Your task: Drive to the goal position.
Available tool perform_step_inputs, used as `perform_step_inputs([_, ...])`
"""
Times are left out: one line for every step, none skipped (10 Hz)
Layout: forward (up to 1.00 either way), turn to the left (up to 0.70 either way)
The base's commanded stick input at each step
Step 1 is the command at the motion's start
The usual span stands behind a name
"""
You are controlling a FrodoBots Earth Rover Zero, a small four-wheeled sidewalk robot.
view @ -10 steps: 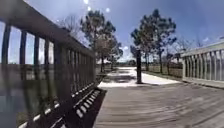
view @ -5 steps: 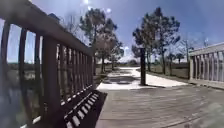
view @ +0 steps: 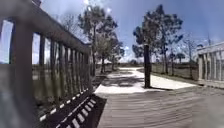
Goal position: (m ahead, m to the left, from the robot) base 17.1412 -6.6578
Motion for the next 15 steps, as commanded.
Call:
perform_step_inputs([0.70, 0.00])
perform_step_inputs([0.70, 0.00])
perform_step_inputs([0.70, 0.00])
perform_step_inputs([0.70, 0.00])
perform_step_inputs([0.70, 0.00])
perform_step_inputs([0.70, 0.00])
perform_step_inputs([0.70, 0.00])
perform_step_inputs([0.70, 0.00])
perform_step_inputs([0.70, 0.00])
perform_step_inputs([0.70, 0.00])
perform_step_inputs([0.70, -0.20])
perform_step_inputs([0.70, -0.26])
perform_step_inputs([0.70, 0.00])
perform_step_inputs([0.70, 0.00])
perform_step_inputs([0.70, 0.00])
